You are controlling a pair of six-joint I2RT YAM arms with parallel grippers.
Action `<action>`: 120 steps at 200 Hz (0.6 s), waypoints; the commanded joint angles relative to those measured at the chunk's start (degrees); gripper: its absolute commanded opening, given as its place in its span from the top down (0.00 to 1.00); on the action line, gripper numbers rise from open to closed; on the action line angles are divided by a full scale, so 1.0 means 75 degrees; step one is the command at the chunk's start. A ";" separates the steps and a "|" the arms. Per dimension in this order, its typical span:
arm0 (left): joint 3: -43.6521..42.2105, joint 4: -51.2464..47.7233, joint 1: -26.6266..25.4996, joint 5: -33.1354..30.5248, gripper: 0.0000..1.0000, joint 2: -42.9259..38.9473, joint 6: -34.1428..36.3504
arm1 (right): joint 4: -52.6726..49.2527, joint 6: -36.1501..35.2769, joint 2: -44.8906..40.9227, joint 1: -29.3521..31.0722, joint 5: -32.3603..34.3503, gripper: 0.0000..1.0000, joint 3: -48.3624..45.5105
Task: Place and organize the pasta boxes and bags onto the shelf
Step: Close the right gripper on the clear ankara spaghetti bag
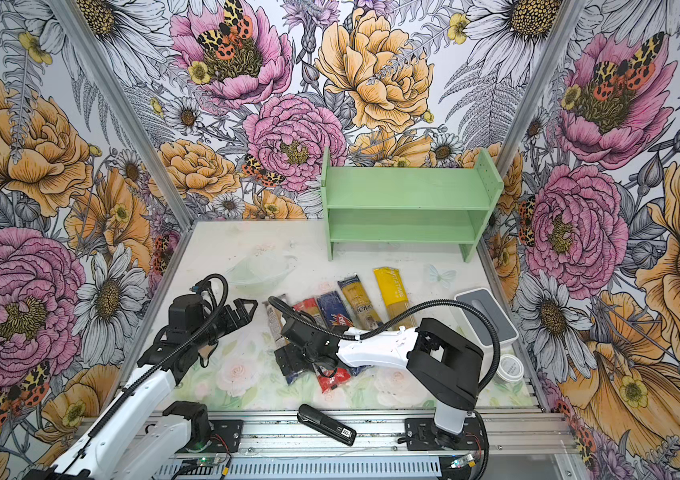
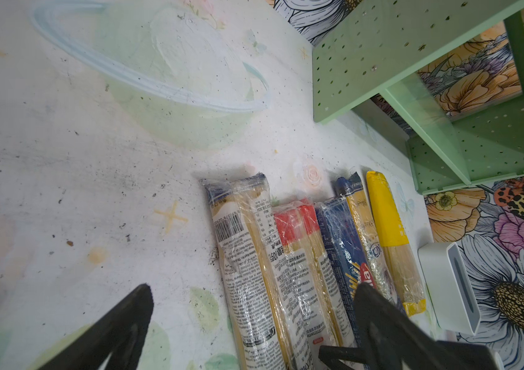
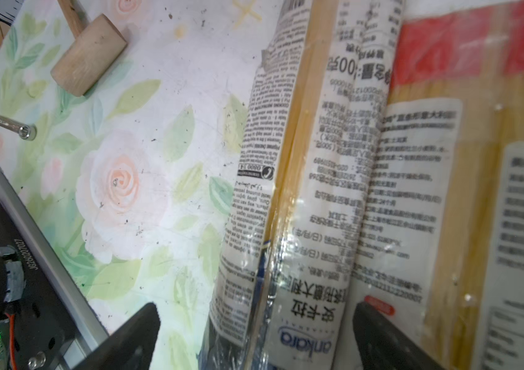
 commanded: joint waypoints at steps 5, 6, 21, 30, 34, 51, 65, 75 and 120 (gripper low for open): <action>-0.0083 0.0094 0.0105 0.0105 0.01 -0.0069 -0.0140 | -0.0176 0.0193 0.0342 0.0039 0.0204 0.03 0.0287; -0.0077 0.0091 0.0106 0.0105 0.01 -0.0063 -0.0137 | -0.0179 0.0196 0.0360 0.0041 0.0205 0.03 0.0299; -0.0048 0.0089 0.0143 0.0119 0.01 -0.0005 -0.0134 | -0.0305 0.0204 0.0558 0.0050 0.0231 0.03 0.0461; -0.0035 0.0091 0.0171 0.0138 0.01 0.0032 -0.0135 | -0.0422 0.0268 0.0704 0.0057 0.0304 0.03 0.0559; -0.0035 0.0088 0.0170 0.0150 0.01 0.0037 -0.0135 | -0.0452 0.0286 0.0753 0.0066 0.0317 0.03 0.0584; -0.0098 0.0094 0.0177 0.0170 0.01 0.0049 -0.0130 | -0.0491 0.0340 0.0978 0.0109 0.0379 0.03 0.0646; -0.0179 0.0111 0.0182 0.0153 0.01 0.0009 -0.0169 | -0.0587 0.0352 0.1208 0.0155 0.0478 0.03 0.0756; -0.0239 0.0148 0.0188 0.0142 0.01 -0.0020 -0.0189 | -0.0708 0.0334 0.1350 0.0209 0.0591 0.03 0.0871; -0.0305 0.0159 0.0188 0.0118 0.01 -0.0010 -0.0197 | -0.0982 0.0249 0.1807 0.0376 0.0922 0.05 0.1228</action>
